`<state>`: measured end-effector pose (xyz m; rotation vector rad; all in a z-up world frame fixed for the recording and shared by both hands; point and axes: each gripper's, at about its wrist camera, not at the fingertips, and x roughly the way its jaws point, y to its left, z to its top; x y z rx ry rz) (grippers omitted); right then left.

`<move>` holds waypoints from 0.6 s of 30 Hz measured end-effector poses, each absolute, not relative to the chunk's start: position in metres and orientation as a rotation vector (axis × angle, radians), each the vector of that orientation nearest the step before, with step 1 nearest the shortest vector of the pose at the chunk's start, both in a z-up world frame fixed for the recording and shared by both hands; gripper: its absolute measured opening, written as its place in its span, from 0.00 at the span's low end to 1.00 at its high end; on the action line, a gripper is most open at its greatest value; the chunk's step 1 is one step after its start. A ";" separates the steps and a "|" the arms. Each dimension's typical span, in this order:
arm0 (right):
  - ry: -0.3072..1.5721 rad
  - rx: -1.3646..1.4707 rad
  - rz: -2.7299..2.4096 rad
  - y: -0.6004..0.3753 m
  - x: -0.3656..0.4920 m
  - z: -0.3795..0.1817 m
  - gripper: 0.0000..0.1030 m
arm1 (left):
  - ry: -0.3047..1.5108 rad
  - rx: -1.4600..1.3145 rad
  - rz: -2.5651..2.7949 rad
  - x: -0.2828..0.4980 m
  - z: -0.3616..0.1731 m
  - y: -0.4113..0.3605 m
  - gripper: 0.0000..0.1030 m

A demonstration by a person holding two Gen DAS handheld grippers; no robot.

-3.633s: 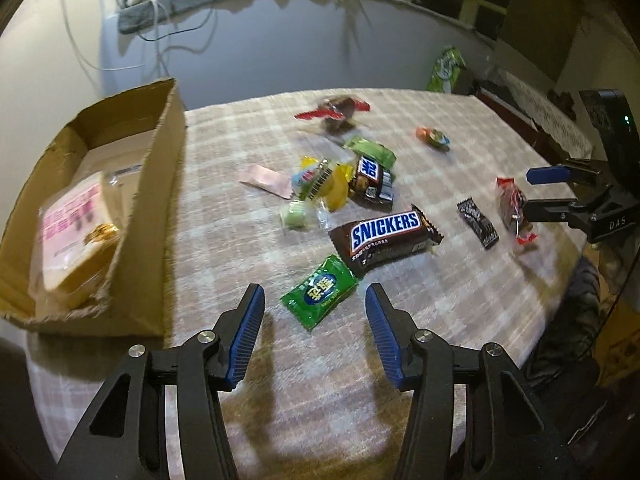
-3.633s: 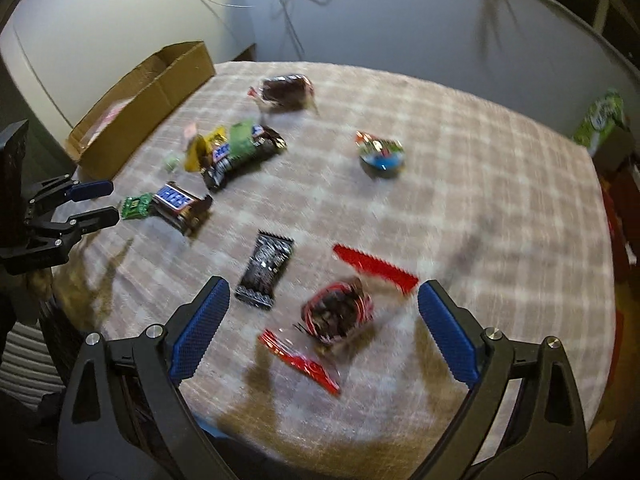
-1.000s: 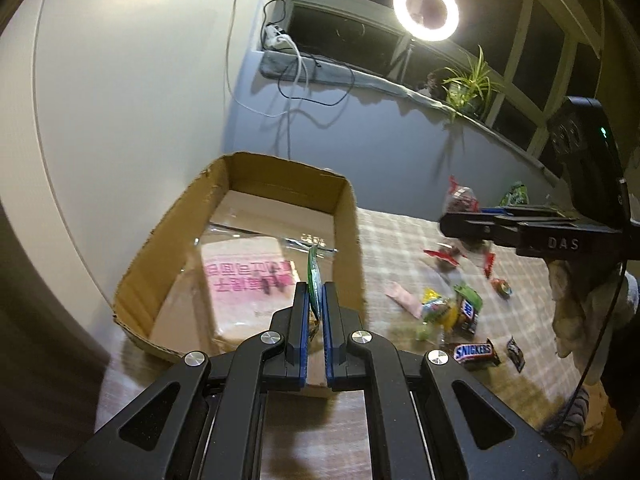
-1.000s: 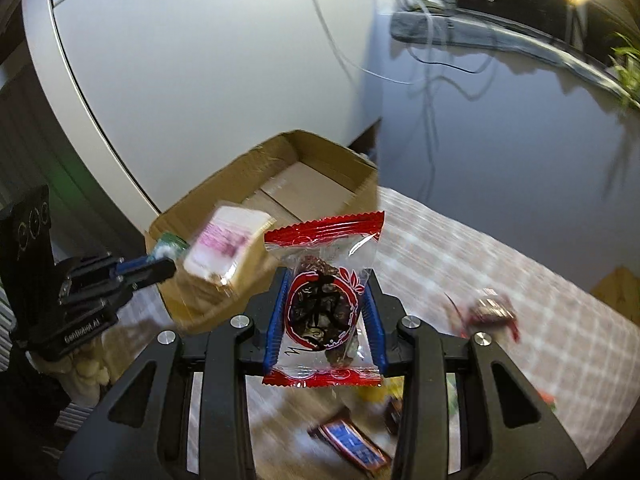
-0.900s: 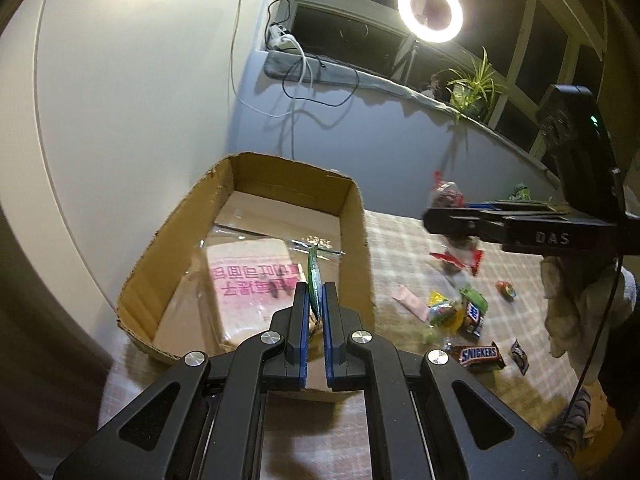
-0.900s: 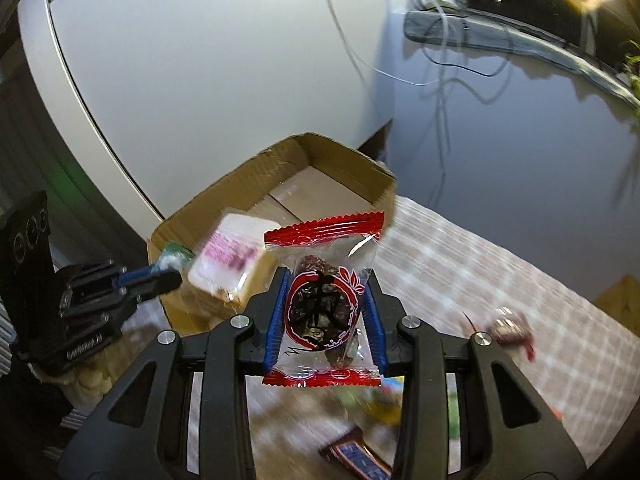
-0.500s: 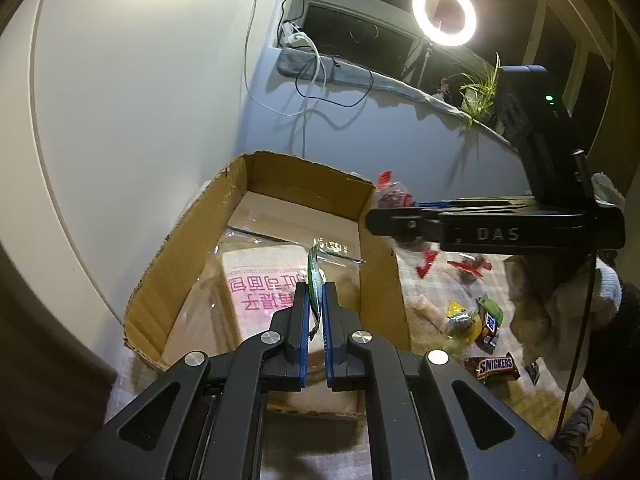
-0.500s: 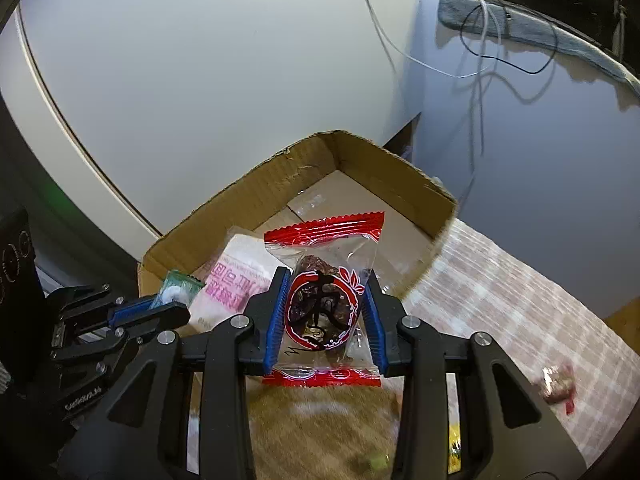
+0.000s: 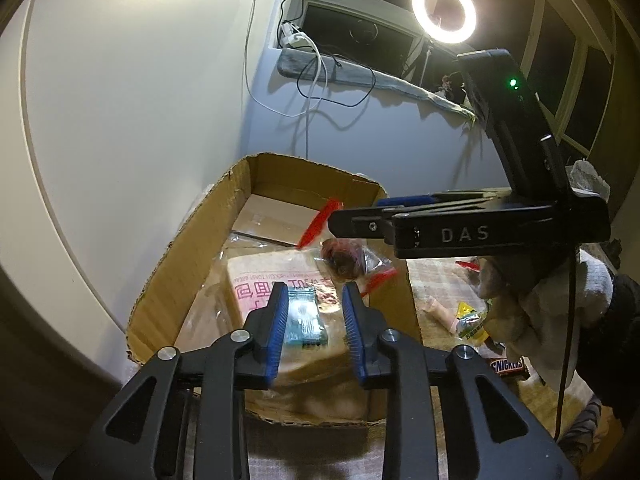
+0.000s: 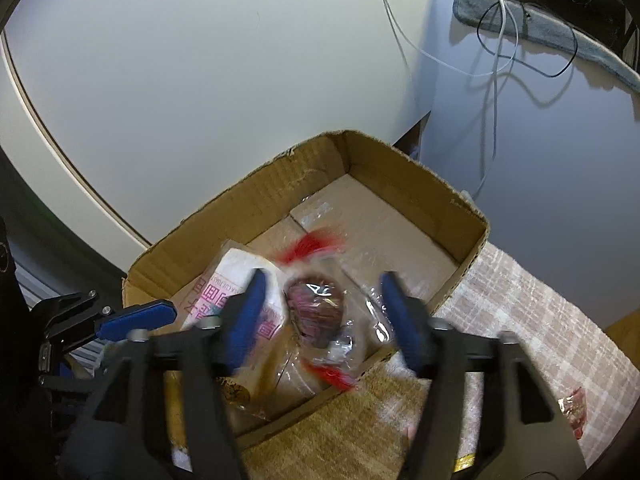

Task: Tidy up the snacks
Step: 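Open both grippers to release the snacks into the box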

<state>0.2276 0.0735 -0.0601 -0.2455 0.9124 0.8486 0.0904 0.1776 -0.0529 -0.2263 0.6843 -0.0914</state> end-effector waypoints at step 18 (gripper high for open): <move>0.868 -0.239 0.803 0.041 0.215 -0.035 0.85 | 0.663 -0.203 -0.096 0.078 -0.040 0.163 0.31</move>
